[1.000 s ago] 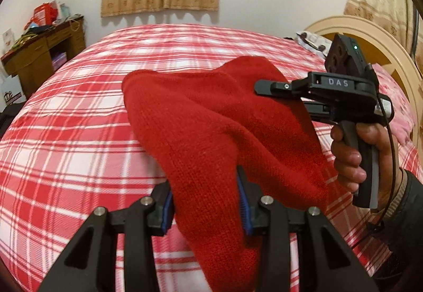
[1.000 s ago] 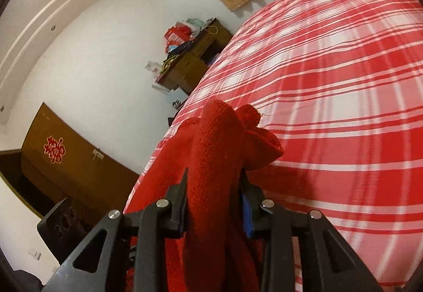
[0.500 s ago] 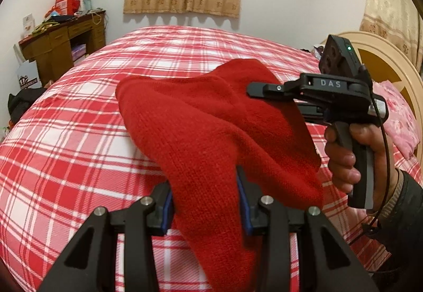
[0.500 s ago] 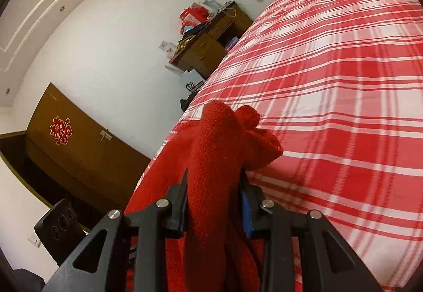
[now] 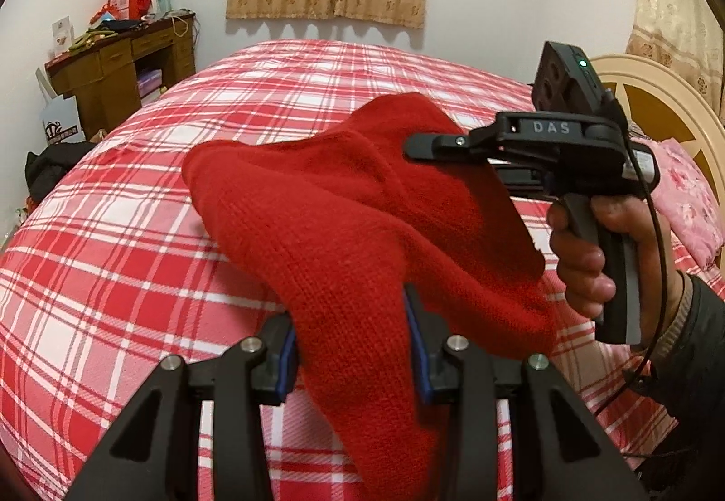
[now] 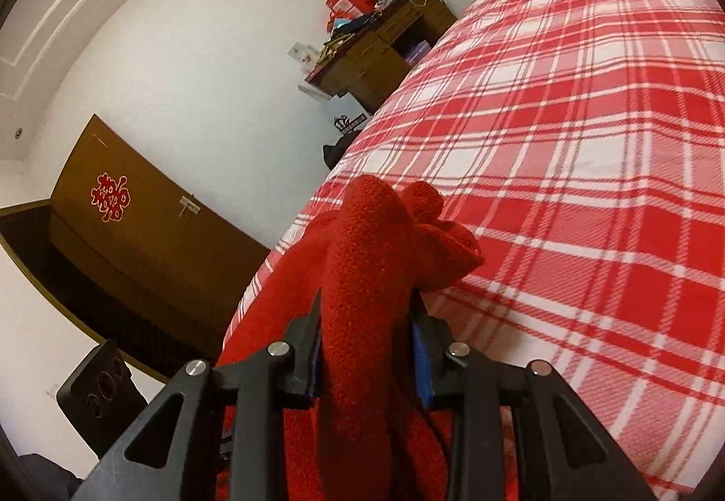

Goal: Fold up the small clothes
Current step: 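Lift the gripped end with the right tool and fold it over the bundle, then open the right tool to release the folded end onto the bundle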

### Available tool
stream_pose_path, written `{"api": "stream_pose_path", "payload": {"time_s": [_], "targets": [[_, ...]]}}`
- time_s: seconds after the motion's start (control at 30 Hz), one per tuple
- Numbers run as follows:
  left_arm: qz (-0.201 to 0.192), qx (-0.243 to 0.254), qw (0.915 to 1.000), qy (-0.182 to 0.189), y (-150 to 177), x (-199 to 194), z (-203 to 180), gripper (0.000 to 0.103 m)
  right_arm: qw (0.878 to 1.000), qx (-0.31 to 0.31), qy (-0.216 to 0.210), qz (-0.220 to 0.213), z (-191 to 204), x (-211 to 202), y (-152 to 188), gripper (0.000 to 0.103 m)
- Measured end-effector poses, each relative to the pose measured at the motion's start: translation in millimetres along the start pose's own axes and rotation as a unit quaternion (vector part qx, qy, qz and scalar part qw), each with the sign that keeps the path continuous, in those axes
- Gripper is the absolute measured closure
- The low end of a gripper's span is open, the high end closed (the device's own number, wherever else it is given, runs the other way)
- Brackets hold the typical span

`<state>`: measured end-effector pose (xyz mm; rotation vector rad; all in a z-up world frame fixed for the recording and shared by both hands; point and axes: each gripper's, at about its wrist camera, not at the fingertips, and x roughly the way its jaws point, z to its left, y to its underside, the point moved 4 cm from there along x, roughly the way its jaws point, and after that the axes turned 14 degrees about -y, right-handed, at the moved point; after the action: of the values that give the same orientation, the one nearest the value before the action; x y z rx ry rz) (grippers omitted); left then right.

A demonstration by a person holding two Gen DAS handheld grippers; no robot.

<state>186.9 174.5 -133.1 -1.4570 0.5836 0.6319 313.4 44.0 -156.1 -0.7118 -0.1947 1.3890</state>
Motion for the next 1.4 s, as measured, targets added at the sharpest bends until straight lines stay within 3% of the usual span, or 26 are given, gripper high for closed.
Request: {"api": "stream_pose_path", "payload": {"time_s": [0.53, 1.07, 1.4], "targets": [[0.021, -0.02, 0.9996, 0.0, 25.4, 7.7, 22.5, 0.062, 1.0, 0.002, -0.003, 0.031, -2.2, 38.9, 2.0, 0.071], [0.028, -0.025, 0.9993, -0.002, 47.2, 10.2, 22.3, 0.061, 0.999, 0.011, 0.008, 0.032, -14.5, 44.9, 7.8, 0.071], [0.035, -0.029, 0.9988, -0.015, 52.2, 14.0, 22.2, 0.046, 0.998, 0.039, 0.036, 0.028, -35.4, 44.2, 12.6, 0.07]]}}
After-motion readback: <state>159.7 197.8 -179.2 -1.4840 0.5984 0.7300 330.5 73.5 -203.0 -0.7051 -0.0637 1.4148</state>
